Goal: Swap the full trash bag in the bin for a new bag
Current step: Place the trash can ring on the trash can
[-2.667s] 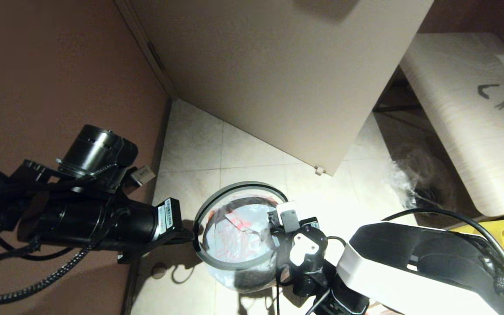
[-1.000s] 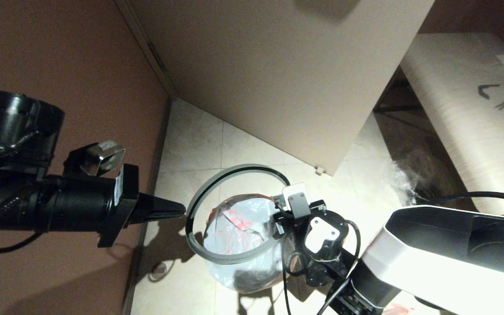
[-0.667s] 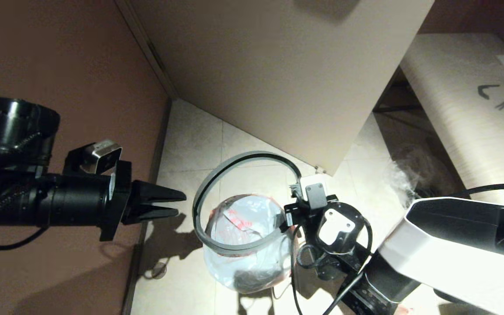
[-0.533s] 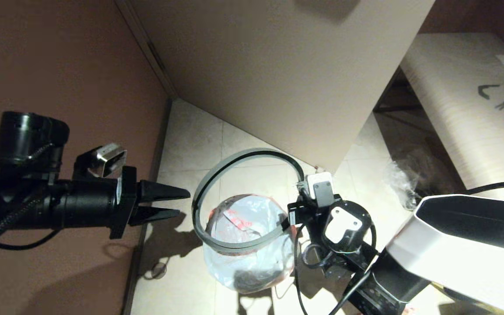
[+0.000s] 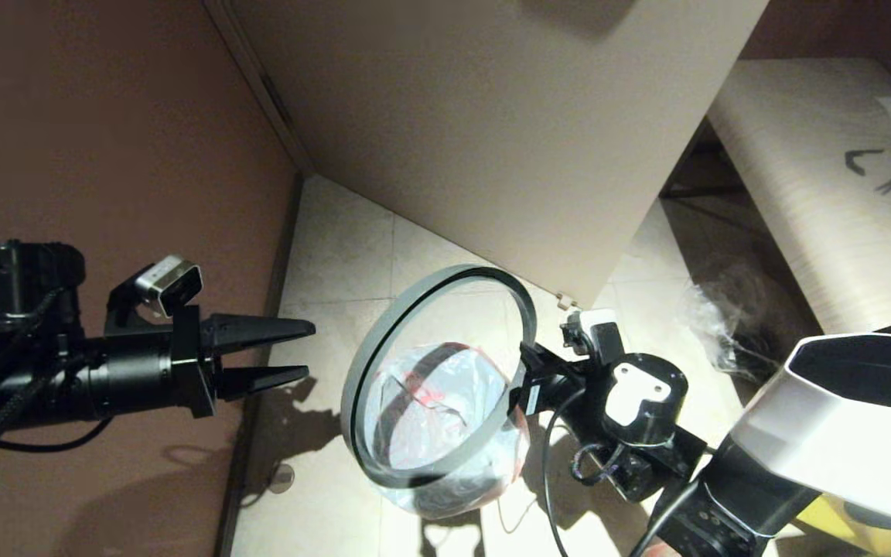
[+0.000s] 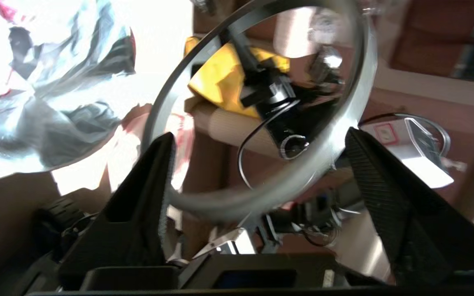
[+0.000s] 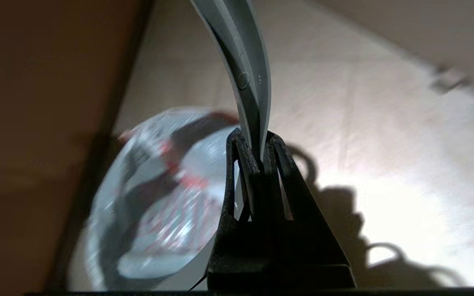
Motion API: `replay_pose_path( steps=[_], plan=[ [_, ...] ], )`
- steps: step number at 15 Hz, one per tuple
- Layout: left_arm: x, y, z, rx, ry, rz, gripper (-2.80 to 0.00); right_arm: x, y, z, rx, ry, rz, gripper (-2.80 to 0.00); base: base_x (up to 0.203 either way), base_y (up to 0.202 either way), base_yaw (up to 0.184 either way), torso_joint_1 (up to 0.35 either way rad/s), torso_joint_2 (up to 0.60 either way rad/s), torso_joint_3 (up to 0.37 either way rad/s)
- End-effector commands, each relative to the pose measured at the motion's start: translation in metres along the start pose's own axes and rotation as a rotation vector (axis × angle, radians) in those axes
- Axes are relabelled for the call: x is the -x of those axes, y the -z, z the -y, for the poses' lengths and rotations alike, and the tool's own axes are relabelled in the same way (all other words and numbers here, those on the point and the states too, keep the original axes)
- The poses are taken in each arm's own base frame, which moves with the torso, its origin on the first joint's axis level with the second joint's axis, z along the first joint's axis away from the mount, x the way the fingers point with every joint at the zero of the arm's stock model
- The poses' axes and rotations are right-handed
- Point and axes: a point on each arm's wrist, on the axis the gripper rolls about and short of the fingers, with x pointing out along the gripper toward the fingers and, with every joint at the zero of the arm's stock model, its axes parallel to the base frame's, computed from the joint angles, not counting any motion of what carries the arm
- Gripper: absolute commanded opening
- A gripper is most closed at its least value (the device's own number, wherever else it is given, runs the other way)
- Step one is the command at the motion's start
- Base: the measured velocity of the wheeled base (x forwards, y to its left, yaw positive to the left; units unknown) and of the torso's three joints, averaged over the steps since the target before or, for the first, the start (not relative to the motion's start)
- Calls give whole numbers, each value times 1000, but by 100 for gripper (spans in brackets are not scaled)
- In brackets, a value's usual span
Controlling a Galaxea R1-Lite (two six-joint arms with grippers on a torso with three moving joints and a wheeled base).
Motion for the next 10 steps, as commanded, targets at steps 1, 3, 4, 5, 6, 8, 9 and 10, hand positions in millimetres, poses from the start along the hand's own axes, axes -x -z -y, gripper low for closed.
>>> replay_pose_path(
  steps=[1, 3, 4, 5, 6, 8, 9, 10],
  plan=[
    [4, -2, -1, -3, 20, 4, 0, 1, -5, -2, -34, -60, -38, -280, 0, 0, 0, 0, 0, 0],
    [4, -5, -3, -43, 75, -5, 0, -8, -7, -7, -95, -129, -97, -280, 0, 0, 0, 0, 0, 0],
    [1, -7, -6, -54, 91, -9, 0, -12, -7, -8, -110, -147, -119, -280, 0, 0, 0, 0, 0, 0],
    [-2, -10, -8, -69, 102, -9, 0, -15, -6, -10, -120, -176, -141, -280, 0, 0, 0, 0, 0, 0],
    [-7, -13, -9, -88, 115, -11, 0, -18, -4, -10, -126, -203, -162, -280, 0, 0, 0, 0, 0, 0],
    [-17, -16, -7, -135, 150, -20, 0, -26, -4, -11, -129, -224, -172, -280, 0, 0, 0, 0, 0, 0],
    [-22, -18, -4, -151, 167, -29, 0, -31, -4, -12, -131, -237, -172, -280, 0, 0, 0, 0, 0, 0],
    [-26, -20, 0, -162, 181, -35, 0, -33, -2, -13, -135, -259, -183, -280, 0, 0, 0, 0, 0, 0]
  ],
)
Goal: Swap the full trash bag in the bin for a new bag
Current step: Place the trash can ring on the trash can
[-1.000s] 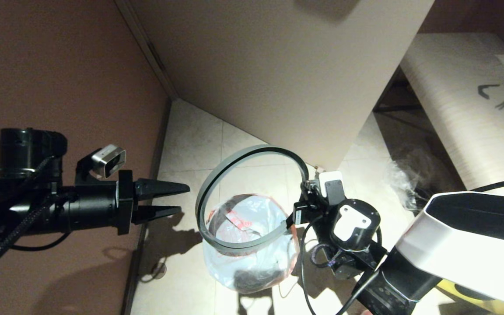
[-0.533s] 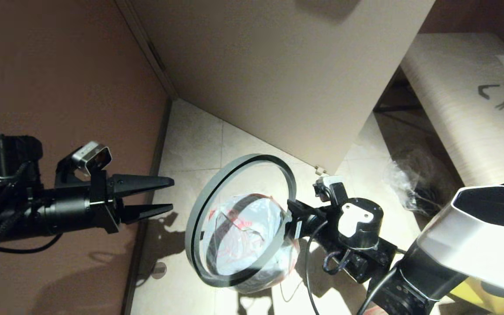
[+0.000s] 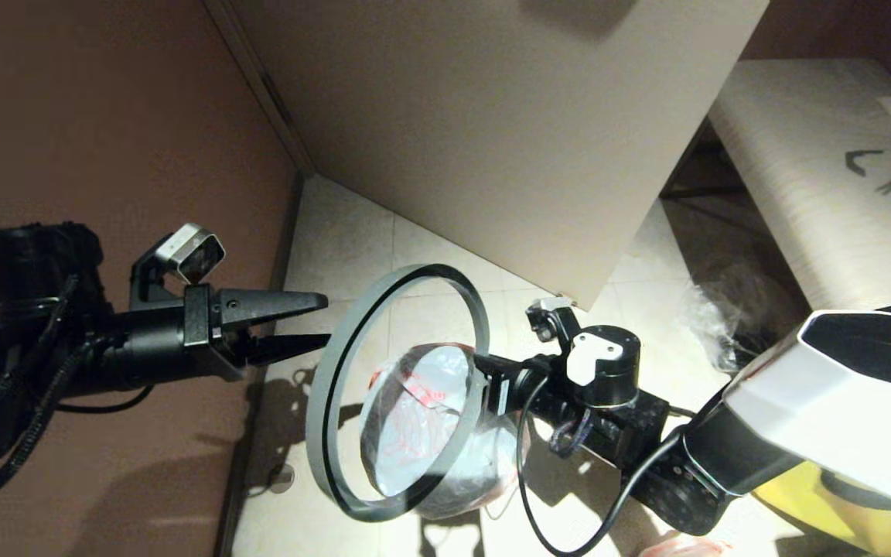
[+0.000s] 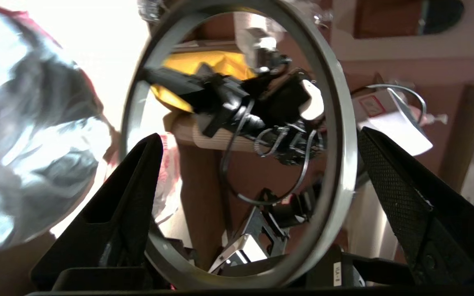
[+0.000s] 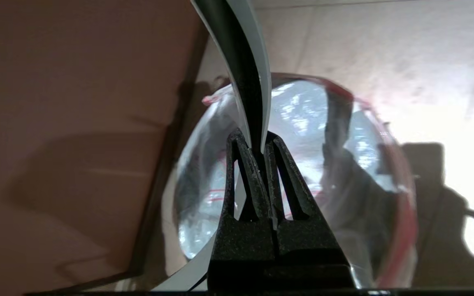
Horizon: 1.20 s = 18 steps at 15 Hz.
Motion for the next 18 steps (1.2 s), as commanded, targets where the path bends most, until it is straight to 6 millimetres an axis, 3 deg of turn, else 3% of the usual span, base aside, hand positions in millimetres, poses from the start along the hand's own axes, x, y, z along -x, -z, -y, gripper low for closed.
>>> replay_pose_path(
  steps=[1, 7, 10, 11, 18],
  plan=[
    [-9, -3, 1, -6, 28, -24, 0, -6, 3, 1, -3, -20, -7, -280, 0, 0, 0, 0, 0, 0],
    [-34, -8, 26, -68, 136, -85, 0, -6, 3, 0, -4, -50, -22, -280, 0, 0, 0, 0, 0, 0],
    [-42, -14, 29, -59, 157, -95, 0, -5, 1, -2, -3, -56, -15, -280, 0, 0, 0, 0, 0, 0],
    [-44, -15, 31, -69, 167, -96, -280, -4, -3, -4, -2, -62, -6, -280, 0, 0, 0, 0, 0, 0],
    [-48, -14, 35, -68, 184, -106, -280, -3, -4, -7, -18, -69, -5, -280, 0, 0, 0, 0, 0, 0]
  ],
)
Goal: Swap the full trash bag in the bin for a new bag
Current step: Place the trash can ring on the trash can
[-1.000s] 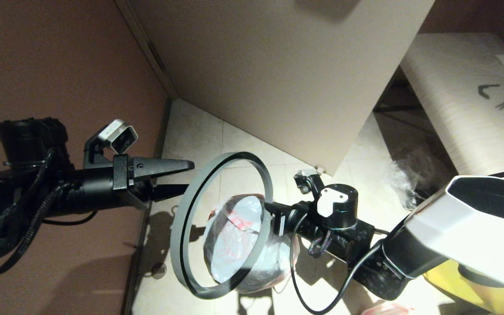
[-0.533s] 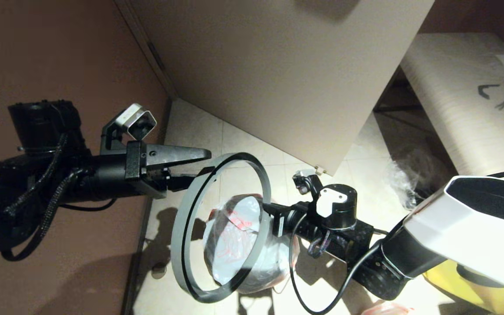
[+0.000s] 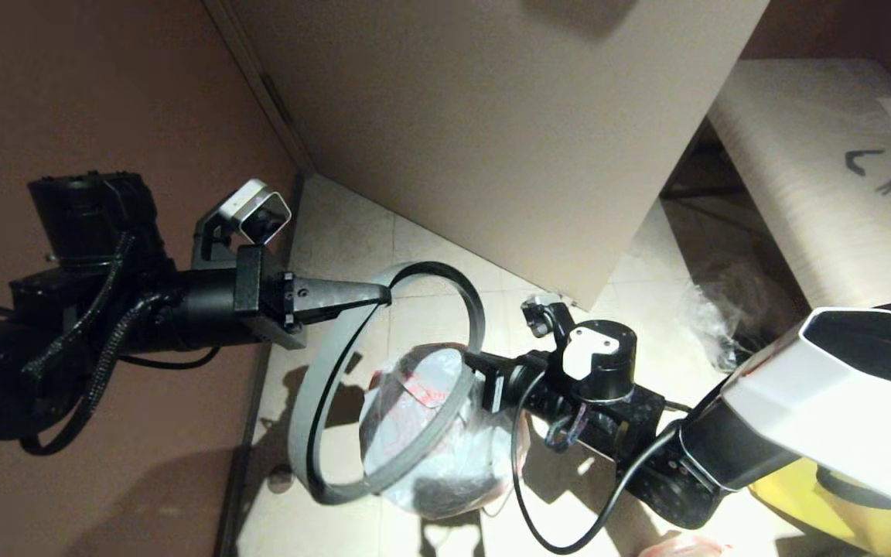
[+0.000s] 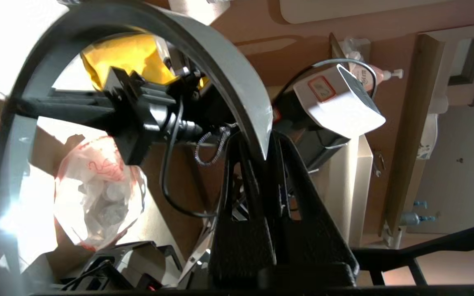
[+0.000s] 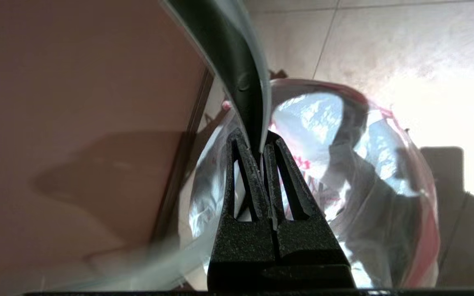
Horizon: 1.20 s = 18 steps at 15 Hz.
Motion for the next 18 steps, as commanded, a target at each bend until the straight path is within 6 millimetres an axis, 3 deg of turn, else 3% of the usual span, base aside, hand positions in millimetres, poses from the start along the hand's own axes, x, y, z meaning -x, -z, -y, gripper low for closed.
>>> replay_pose_path(
  steps=[1, 3, 4, 5, 8, 11, 13, 15, 17, 18],
  plan=[
    [0, -1, 2, -6, 7, 0, -280, 0, 1, -1, -1, -6, -1, -280, 0, 0, 0, 0, 0, 0],
    [1, -1, 1, -5, 5, 2, -280, -1, 2, -1, 2, -4, -2, -280, 0, 0, 0, 0, 0, 0],
    [1, -1, 1, -5, 5, 2, -280, -1, 2, -1, 5, 0, -2, -52, 0, 0, 0, 0, 0, 0],
    [1, -1, 2, -8, 5, 3, -280, 0, 0, -2, 6, 0, 4, 0, 0, 0, 0, 0, 0, 0],
    [3, -1, 6, -7, 7, 7, -280, 22, -15, -9, 8, 5, 16, 0, 0, 0, 0, 0, 0, 0],
    [6, -3, 18, -14, -4, 40, -280, 76, -11, -16, 28, 59, -80, 0, 0, 0, 0, 0, 0, 0],
    [9, -1, 32, -30, -14, 60, -280, 110, -23, 2, 60, 134, -48, 0, 0, 0, 0, 0, 0, 0],
    [13, 3, 43, 2, -31, 46, -280, 120, -39, 31, 124, 222, 27, 0, 0, 0, 0, 0, 0, 0],
    [1, 8, 45, 22, -100, 41, -280, 127, -53, 34, 176, 233, 95, 0, 0, 0, 0, 0, 0, 0],
    [-11, 9, 35, 18, -157, 38, -280, 127, -54, 33, 176, 231, 99, 0, 0, 0, 0, 0, 0, 0]
  ],
)
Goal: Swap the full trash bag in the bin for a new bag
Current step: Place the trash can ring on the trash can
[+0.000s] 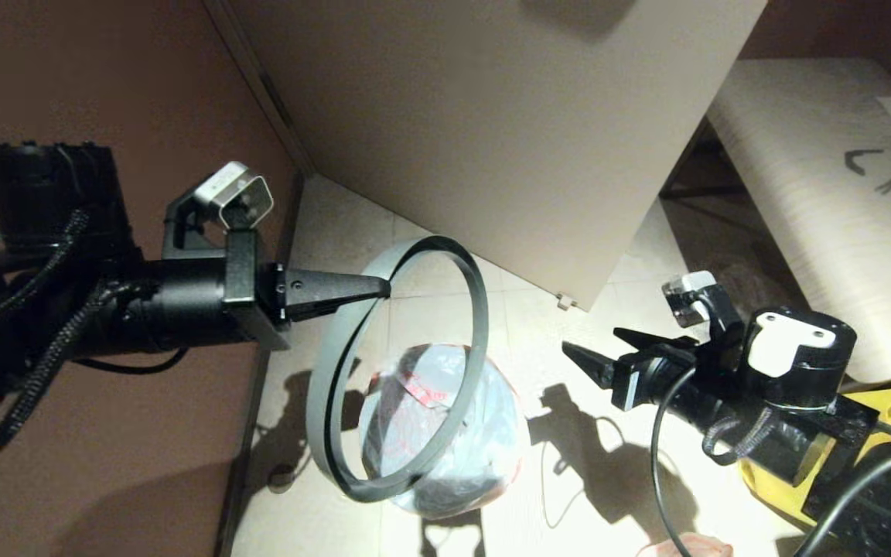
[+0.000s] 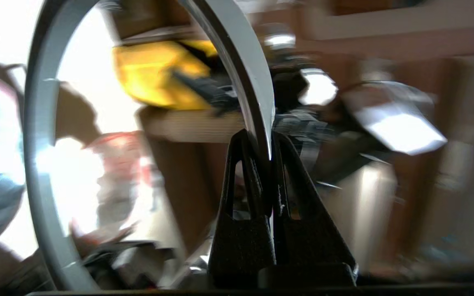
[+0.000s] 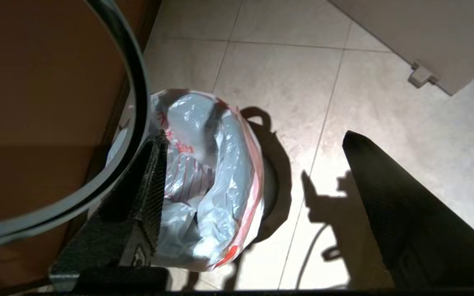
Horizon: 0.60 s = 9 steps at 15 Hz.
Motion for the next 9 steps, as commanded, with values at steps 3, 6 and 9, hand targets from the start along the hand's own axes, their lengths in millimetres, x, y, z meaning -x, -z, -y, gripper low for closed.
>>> replay_pose_path(
  steps=[3, 6, 9],
  plan=[
    [-51, 2, -14, -66, -286, -25, -280, 0, -11, 1, 0, 3, 46, 0, 0, 0, 0, 0, 0, 0],
    [-65, 17, -17, -227, -661, -135, -280, -4, -22, 4, 1, 22, 79, 0, 0, 0, 0, 0, 0, 0],
    [-105, 54, -3, -413, -918, -206, -280, -11, -36, 6, 25, 182, 77, 0, 0, 0, 0, 0, 0, 0]
  ],
)
